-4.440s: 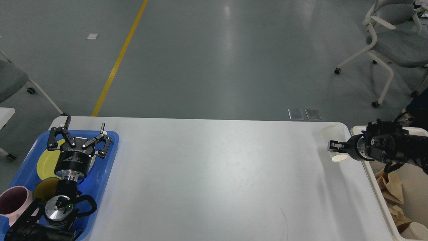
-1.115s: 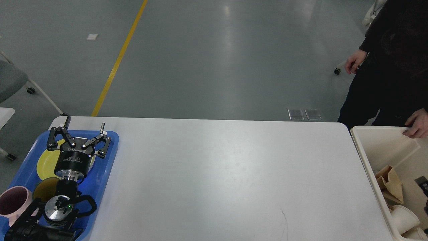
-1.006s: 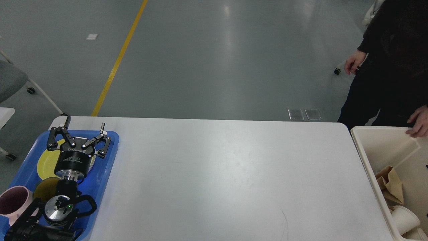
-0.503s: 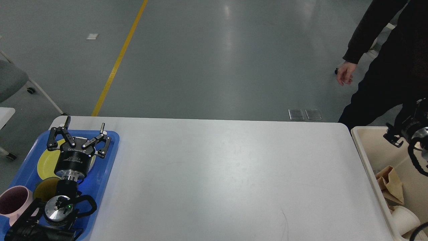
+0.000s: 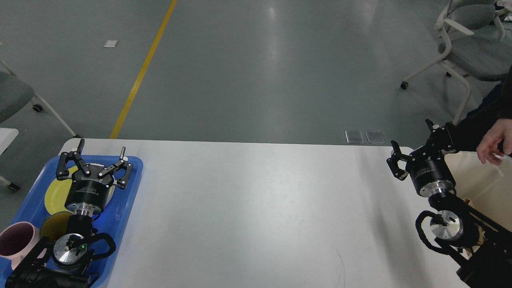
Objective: Tidy desktop
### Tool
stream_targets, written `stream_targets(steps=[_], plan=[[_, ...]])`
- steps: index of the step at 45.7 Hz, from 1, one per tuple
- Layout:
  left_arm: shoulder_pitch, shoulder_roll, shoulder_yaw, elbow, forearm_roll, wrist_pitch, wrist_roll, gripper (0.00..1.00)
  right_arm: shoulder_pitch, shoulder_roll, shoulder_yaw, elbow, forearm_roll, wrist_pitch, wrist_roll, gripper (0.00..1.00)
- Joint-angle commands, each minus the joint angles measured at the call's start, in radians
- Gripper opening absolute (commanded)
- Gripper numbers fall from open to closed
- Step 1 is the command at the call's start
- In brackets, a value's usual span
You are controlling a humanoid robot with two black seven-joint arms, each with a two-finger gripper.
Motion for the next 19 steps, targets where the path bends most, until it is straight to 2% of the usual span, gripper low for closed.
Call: stream_targets(steps=[1, 19], plan=[[0.0, 0.001, 0.0, 0.0, 0.0, 0.001, 0.0, 0.96, -0.029, 0.013, 0.028, 0.017, -0.015, -0.003, 0.005, 1.0], [0.0, 0.001, 0.0, 0.0, 0.0, 0.001, 0.0, 0.96, -0.038, 0.048, 0.037, 0.008, -0.013, -0.004, 0.002, 1.0]])
